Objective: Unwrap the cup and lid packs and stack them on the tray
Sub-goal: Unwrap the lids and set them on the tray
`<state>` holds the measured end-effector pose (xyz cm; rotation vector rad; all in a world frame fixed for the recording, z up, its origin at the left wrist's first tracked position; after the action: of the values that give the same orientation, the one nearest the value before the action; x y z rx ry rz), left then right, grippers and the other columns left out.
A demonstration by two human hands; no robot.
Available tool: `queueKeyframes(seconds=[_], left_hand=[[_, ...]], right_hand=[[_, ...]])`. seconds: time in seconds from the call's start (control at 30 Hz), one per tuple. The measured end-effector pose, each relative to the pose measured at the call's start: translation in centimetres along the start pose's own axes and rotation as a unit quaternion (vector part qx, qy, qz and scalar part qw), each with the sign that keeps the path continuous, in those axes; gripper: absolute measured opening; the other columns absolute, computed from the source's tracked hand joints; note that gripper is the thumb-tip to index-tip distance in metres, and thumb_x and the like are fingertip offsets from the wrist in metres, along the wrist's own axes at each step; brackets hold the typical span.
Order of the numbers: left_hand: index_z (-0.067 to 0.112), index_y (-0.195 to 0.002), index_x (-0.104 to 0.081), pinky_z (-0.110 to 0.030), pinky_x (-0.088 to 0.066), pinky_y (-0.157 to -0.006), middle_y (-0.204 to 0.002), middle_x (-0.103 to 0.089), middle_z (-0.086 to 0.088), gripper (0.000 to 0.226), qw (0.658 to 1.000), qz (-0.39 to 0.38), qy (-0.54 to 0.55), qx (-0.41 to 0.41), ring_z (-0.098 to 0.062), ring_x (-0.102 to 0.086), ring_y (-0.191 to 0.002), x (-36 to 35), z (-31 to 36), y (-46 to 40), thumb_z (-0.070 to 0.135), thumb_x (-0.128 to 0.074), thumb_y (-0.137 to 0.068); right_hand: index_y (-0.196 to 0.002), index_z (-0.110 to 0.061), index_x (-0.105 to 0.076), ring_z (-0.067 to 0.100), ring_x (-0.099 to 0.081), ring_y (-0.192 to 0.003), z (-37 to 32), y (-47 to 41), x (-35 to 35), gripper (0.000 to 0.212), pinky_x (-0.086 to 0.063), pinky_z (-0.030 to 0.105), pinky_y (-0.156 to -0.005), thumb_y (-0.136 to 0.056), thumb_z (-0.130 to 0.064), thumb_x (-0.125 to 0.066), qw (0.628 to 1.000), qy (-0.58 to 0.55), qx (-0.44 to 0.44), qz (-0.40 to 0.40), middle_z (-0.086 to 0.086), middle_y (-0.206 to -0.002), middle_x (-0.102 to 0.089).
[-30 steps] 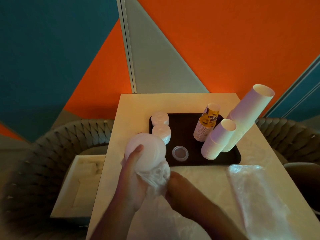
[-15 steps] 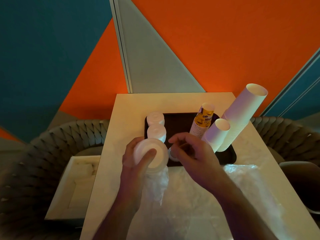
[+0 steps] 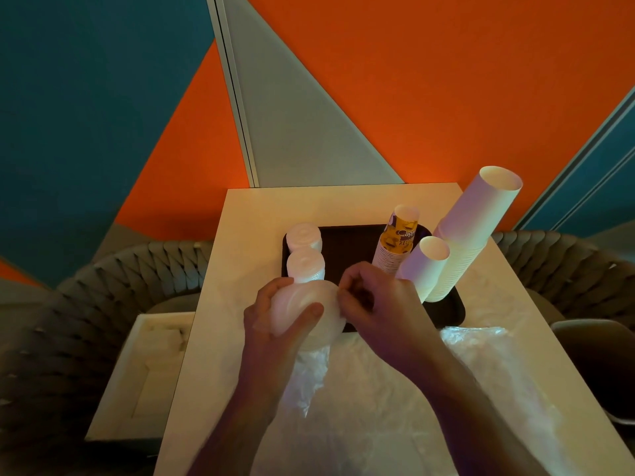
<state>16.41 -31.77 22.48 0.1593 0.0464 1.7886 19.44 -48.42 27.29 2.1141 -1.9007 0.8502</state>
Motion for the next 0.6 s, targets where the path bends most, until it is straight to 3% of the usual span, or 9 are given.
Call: queueKeyframes(seconds=[0.13, 0.23, 0.33, 0.4, 0.5, 0.6], left_hand=[[0.072, -0.097, -0.050, -0.010, -0.049, -0.064, -0.131, -0.052, 0.006, 0.045, 1.000, 0.000, 0.008, -0.008, -0.005, -0.056, -0.105, -0.5, 0.0, -0.2, 0.060, -0.082, -0.067], [0.059, -0.106, -0.051, -0.005, -0.049, -0.061, -0.130, -0.052, 0.003, 0.048, 1.000, -0.001, 0.014, -0.003, -0.007, -0.057, -0.104, -1.0, -0.1, -0.3, 0.058, -0.076, -0.065], [0.053, -0.109, -0.054, -0.005, -0.048, -0.061, -0.131, -0.053, 0.002, 0.050, 0.999, -0.014, 0.034, 0.000, -0.006, -0.059, -0.104, -1.6, 0.0, -0.3, 0.057, -0.072, -0.063], [0.052, -0.108, -0.057, -0.005, -0.049, -0.062, -0.129, -0.056, 0.003, 0.044, 0.998, -0.018, 0.055, -0.002, 0.002, -0.062, -0.098, -2.0, 0.1, -0.2, 0.054, -0.080, -0.070], [0.059, -0.102, -0.057, 0.000, -0.044, -0.065, -0.127, -0.057, 0.007, 0.037, 1.000, 0.002, 0.022, -0.005, 0.014, -0.058, -0.095, -1.7, -0.4, -0.4, 0.055, -0.079, -0.072], [0.056, -0.107, -0.055, -0.008, -0.041, -0.069, -0.127, -0.056, 0.009, 0.040, 1.000, 0.013, 0.022, 0.005, 0.001, -0.057, -0.104, -1.4, -0.6, -0.5, 0.051, -0.075, -0.073]], right_hand=[[-0.092, -0.024, -0.064, 0.016, -0.067, -0.068, 1.4, 0.0, 0.4, 0.012, -0.059, 0.036, -0.063, -0.092, -0.012, -0.066, 0.994, -0.089, -0.063, -0.006, -0.006, -0.077, -0.069], [-0.108, -0.029, -0.070, 0.016, -0.072, -0.082, 2.4, 0.2, -0.1, 0.022, -0.063, 0.043, -0.073, -0.087, -0.025, -0.077, 0.985, -0.119, -0.109, -0.062, -0.008, -0.093, -0.073], [-0.104, -0.021, -0.074, 0.021, -0.073, -0.086, 3.3, 0.5, -0.1, 0.018, -0.063, 0.040, -0.076, -0.087, -0.022, -0.079, 0.973, -0.167, -0.142, -0.072, -0.002, -0.092, -0.075], [-0.106, -0.012, -0.071, 0.021, -0.072, -0.081, 4.3, 0.8, 0.0, 0.016, -0.062, 0.035, -0.073, -0.091, -0.017, -0.074, 0.940, -0.275, -0.194, -0.050, 0.004, -0.091, -0.074], [-0.118, -0.006, -0.063, 0.022, -0.073, -0.077, 6.1, 1.5, -0.7, 0.022, -0.061, 0.032, -0.067, -0.098, -0.015, -0.063, 0.854, -0.439, -0.277, -0.026, 0.007, -0.093, -0.075], [-0.122, -0.015, -0.060, 0.035, -0.075, -0.089, 8.7, 2.1, -1.7, 0.021, -0.062, 0.034, -0.067, -0.101, -0.017, -0.057, 0.793, -0.520, -0.318, 0.007, 0.016, -0.109, -0.075]])
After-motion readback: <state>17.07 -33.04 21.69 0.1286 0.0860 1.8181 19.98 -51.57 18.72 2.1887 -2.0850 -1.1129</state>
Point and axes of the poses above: each hand's wrist, its own y-axis away from the middle knuckle, its own x-axis out of the back of the hand, z = x × y, the point moved 7 cm from there along -y, towards the middle knuckle
